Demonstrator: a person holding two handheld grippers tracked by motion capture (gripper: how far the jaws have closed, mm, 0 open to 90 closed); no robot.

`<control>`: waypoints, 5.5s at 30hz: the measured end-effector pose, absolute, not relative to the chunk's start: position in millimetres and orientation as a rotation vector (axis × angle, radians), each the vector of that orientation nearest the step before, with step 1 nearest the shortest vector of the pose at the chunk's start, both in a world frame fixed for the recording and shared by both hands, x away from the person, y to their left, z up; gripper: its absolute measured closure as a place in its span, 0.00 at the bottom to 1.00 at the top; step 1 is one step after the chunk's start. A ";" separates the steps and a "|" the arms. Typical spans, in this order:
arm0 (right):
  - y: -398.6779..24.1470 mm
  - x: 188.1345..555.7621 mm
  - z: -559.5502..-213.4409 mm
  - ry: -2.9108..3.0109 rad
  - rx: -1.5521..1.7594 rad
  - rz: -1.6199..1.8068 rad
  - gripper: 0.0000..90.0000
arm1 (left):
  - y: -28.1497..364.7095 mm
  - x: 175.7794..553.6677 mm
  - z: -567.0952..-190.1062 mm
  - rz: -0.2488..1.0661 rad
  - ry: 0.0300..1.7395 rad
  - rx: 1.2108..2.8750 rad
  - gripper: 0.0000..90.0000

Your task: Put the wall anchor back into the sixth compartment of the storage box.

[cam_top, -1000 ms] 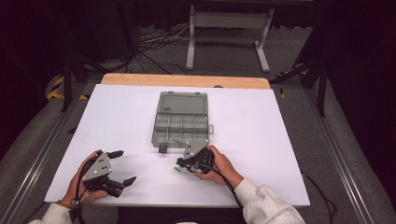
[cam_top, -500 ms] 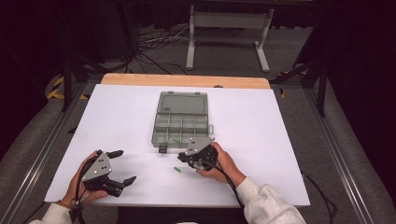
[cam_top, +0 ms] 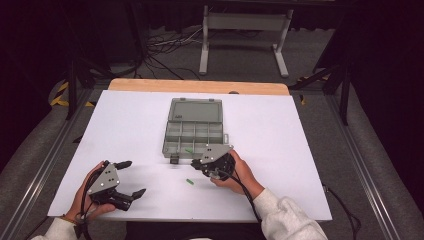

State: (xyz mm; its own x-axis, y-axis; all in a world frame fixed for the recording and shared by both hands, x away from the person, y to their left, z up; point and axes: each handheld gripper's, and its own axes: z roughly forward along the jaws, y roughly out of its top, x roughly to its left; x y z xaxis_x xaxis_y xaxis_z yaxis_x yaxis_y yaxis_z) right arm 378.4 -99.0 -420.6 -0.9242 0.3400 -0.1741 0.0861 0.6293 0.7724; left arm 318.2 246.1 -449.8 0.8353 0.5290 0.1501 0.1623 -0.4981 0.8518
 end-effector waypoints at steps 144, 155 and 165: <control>-89.9 368.3 -458.5 2.624 0.475 1.083 0.19 | 245.3 316.5 -449.2 0.497 0.498 2.083 0.04; -84.4 369.3 -462.8 2.694 0.479 1.158 0.52 | 243.9 316.9 -449.9 0.497 0.495 2.089 0.04; -79.9 368.9 -461.5 2.700 0.463 1.164 0.87 | 243.6 317.1 -450.4 0.495 0.496 2.093 0.04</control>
State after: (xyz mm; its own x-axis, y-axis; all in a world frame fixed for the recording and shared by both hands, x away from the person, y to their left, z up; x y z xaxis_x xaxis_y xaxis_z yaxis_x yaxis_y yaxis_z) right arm 368.9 -79.9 -461.5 -0.9383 0.3447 -0.0282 0.2162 0.6483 0.7300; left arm 317.1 243.6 -450.4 0.8394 0.5199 0.1582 0.1593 -0.5138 0.8430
